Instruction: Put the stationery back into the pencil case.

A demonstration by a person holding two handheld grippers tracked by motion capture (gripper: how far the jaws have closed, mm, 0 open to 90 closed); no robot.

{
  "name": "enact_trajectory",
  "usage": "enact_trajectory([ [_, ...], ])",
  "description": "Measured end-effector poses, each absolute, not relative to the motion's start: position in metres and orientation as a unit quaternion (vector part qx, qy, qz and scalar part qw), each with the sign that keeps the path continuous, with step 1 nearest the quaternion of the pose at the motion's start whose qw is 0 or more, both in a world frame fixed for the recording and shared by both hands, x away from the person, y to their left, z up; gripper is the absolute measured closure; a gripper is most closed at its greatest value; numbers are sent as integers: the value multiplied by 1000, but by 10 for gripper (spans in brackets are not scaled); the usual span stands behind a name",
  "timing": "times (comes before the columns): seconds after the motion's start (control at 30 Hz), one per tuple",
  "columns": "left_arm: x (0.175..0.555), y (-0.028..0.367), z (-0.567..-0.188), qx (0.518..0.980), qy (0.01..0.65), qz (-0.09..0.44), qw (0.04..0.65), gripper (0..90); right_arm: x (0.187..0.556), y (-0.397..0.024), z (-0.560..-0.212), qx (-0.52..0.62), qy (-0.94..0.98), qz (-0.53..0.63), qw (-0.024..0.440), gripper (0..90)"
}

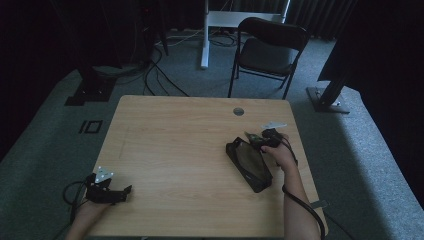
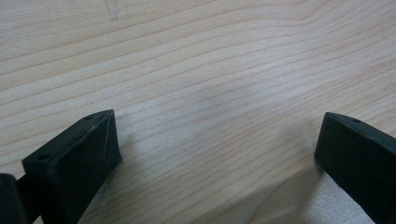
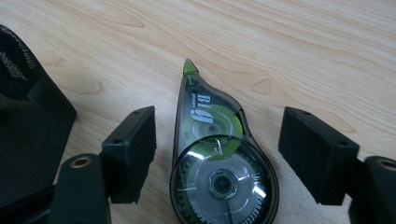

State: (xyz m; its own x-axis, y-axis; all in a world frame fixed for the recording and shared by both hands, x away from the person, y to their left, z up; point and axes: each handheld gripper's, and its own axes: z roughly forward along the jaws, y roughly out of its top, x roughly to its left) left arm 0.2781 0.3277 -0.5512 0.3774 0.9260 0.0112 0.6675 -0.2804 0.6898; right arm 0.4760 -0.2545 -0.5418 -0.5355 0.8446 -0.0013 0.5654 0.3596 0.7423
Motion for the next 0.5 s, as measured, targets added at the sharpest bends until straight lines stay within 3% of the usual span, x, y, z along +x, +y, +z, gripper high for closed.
enact_trajectory([
  [0.37,278,328,-551,772,516,212,305,1,482,-249,-547,427,810,351,195,343],
  [0.5,278,328,-551,771,516,212,305,1,481,-248,-548,433,805,359,191,407],
])
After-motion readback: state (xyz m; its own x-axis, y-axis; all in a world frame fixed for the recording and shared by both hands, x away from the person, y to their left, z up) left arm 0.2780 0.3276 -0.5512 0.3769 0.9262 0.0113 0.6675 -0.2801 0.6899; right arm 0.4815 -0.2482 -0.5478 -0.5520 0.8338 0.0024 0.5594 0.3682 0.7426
